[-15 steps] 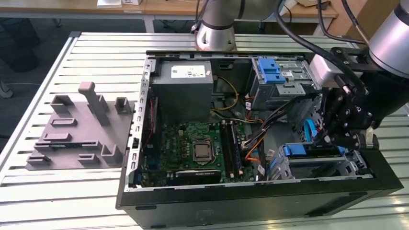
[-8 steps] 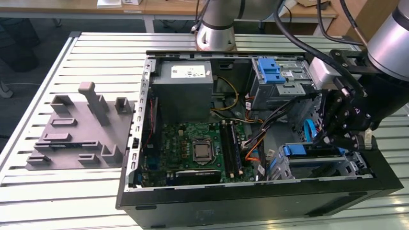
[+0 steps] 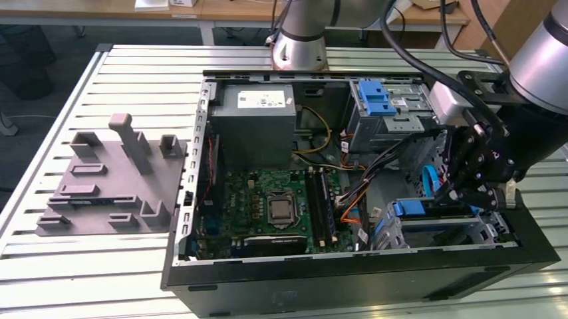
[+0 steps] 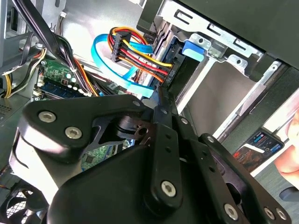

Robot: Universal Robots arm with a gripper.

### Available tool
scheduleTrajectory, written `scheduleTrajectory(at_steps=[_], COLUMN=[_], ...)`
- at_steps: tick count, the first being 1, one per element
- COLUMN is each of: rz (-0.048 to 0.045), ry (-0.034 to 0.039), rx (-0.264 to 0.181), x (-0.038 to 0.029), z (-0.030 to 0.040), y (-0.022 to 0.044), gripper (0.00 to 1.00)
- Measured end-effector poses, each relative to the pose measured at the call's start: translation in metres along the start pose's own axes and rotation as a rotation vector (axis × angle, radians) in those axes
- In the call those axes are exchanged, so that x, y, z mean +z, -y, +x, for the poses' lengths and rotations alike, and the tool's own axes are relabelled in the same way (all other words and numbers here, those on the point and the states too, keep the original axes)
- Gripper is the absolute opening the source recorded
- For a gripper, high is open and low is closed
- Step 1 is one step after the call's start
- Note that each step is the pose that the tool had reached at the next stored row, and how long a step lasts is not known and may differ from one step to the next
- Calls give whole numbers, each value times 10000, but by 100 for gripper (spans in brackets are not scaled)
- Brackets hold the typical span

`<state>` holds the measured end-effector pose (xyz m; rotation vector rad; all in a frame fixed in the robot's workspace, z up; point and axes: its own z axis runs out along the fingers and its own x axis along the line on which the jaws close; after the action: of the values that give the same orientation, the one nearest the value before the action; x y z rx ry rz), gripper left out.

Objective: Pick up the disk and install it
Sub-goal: 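Insert the second disk wire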

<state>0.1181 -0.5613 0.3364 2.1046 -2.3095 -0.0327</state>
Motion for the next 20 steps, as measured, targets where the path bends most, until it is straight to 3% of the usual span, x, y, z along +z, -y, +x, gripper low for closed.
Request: scheduleTrajectory(at_steps=[8,11,20], rz=[0,-3,-3], ry=[2,34,33], rx=[0,-1,-1], x=[15,15,-50], z=[-4,-4,-4], y=[6,6,4], gripper=[11,11,11])
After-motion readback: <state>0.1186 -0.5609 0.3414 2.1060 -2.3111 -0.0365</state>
